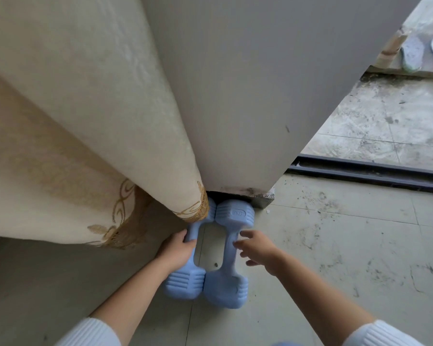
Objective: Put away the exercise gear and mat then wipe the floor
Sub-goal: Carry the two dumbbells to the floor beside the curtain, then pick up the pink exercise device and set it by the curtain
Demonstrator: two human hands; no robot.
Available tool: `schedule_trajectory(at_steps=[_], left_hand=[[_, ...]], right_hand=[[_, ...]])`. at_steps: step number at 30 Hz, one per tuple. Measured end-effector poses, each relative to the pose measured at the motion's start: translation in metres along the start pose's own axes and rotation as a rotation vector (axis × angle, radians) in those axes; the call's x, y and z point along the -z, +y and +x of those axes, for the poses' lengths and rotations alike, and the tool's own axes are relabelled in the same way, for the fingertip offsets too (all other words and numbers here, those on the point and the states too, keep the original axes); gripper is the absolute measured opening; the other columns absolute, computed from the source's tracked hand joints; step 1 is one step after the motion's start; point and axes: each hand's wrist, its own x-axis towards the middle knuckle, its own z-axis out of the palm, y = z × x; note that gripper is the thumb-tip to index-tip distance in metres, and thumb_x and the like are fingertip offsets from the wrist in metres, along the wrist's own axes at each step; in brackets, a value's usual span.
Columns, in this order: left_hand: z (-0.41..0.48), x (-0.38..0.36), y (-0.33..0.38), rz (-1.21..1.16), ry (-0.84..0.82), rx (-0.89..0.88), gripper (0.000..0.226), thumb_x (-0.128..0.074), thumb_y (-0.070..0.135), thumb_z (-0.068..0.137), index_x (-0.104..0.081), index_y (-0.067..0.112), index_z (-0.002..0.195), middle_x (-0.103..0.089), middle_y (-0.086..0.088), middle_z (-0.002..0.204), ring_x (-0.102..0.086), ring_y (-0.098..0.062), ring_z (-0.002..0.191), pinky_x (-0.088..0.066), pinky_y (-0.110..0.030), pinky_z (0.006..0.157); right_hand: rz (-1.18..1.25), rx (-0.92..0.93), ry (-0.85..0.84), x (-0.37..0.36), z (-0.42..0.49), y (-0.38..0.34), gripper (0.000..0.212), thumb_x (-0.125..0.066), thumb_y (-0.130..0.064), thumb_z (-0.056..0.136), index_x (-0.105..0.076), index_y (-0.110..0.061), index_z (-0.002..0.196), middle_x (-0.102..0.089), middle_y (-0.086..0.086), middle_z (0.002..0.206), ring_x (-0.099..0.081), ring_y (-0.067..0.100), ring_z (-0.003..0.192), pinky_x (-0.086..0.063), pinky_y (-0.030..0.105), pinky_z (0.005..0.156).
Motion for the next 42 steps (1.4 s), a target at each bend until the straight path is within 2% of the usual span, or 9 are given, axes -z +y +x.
schedule_trajectory(at_steps=[4,6,8,11,15,23,30,35,42], left_hand=[[-0.039,0.014,0.017,-0.032,0.06,0.001,0.016,-0.046,0.018,0.093,-0.046,0.032,0.085,-0.048,0.009,0.085,-0.046,-0.016,0.095,-0.033,-0.026,0.081],[-0.072,0.025,0.027,-0.041,0.086,0.007,0.02,-0.047,0.018,0.093,-0.06,0.02,0.109,-0.061,-0.001,0.107,-0.052,-0.022,0.11,-0.035,-0.027,0.089],[-0.115,0.039,0.04,-0.051,0.135,0.032,0.038,-0.048,0.017,0.092,-0.053,0.011,0.13,-0.057,-0.008,0.131,-0.05,-0.023,0.123,-0.036,-0.026,0.096],[-0.189,0.062,0.061,-0.074,0.184,0.055,0.038,-0.05,0.017,0.092,-0.054,0.014,0.13,-0.056,-0.007,0.133,-0.053,-0.02,0.12,-0.038,-0.023,0.093],[-0.292,0.095,0.09,-0.104,0.256,0.068,0.034,-0.05,0.017,0.09,-0.058,0.015,0.123,-0.06,-0.007,0.128,-0.056,-0.022,0.115,-0.041,-0.025,0.093],[-0.51,0.113,0.123,-0.157,0.447,0.119,0.035,-0.047,0.02,0.091,-0.056,0.018,0.124,-0.059,-0.006,0.129,-0.054,-0.023,0.117,-0.042,-0.029,0.095],[-0.704,0.026,0.105,-0.183,0.76,0.154,0.037,-0.043,0.019,0.093,-0.05,0.016,0.129,-0.054,-0.004,0.131,-0.053,-0.022,0.115,-0.041,-0.028,0.089],[-0.825,-0.052,0.065,-0.272,0.89,0.313,0.038,-0.042,0.022,0.093,-0.05,0.014,0.13,-0.054,-0.008,0.129,-0.05,-0.024,0.118,-0.042,-0.032,0.092],[-0.989,-0.133,-0.024,-0.433,1.125,0.549,0.036,-0.042,0.02,0.092,-0.051,0.012,0.126,-0.054,-0.008,0.128,-0.049,-0.024,0.118,-0.044,-0.034,0.09]], right_hand=[[0.117,-0.011,0.033,0.013,-0.039,-0.013,0.054,-0.06,-0.016,0.091,-0.042,-0.009,0.141,-0.06,0.012,0.114,-0.058,0.02,0.09,-0.048,0.024,0.062],[0.079,-0.007,0.035,0.015,-0.071,-0.02,0.054,-0.063,-0.02,0.089,-0.044,-0.01,0.139,-0.059,0.012,0.125,-0.06,0.021,0.096,-0.048,0.025,0.063],[0.031,0.001,0.037,0.015,-0.112,-0.031,0.054,-0.065,-0.024,0.088,-0.047,-0.011,0.137,-0.059,0.012,0.128,-0.06,0.024,0.105,-0.05,0.029,0.076],[-0.026,0.034,0.04,0.014,-0.184,-0.059,0.055,-0.067,-0.027,0.087,-0.048,-0.01,0.136,-0.059,0.012,0.128,-0.059,0.024,0.11,-0.048,0.034,0.089],[-0.208,0.143,0.012,0.016,-0.292,-0.106,0.052,-0.062,-0.026,0.09,-0.047,-0.009,0.137,-0.061,0.012,0.126,-0.062,0.024,0.103,-0.049,0.029,0.078],[-0.631,0.407,-0.018,0.021,-0.486,-0.14,0.038,-0.053,-0.026,0.093,-0.054,-0.013,0.129,-0.063,0.01,0.119,-0.061,0.024,0.086,-0.049,0.028,0.075],[-1.034,0.692,-0.164,0.024,-0.636,-0.068,0.033,-0.054,-0.028,0.089,-0.055,-0.01,0.116,-0.062,0.012,0.111,-0.058,0.032,0.105,-0.043,0.03,0.075],[-1.278,0.908,-0.261,0.003,-0.734,-0.012,0.043,-0.052,-0.033,0.092,-0.05,-0.016,0.132,-0.056,0.006,0.129,-0.054,0.025,0.117,-0.042,0.028,0.088],[-1.488,1.141,-0.497,-0.075,-0.854,0.09,0.046,-0.051,-0.034,0.092,-0.048,-0.017,0.135,-0.055,0.003,0.132,-0.054,0.022,0.117,-0.045,0.03,0.093]])
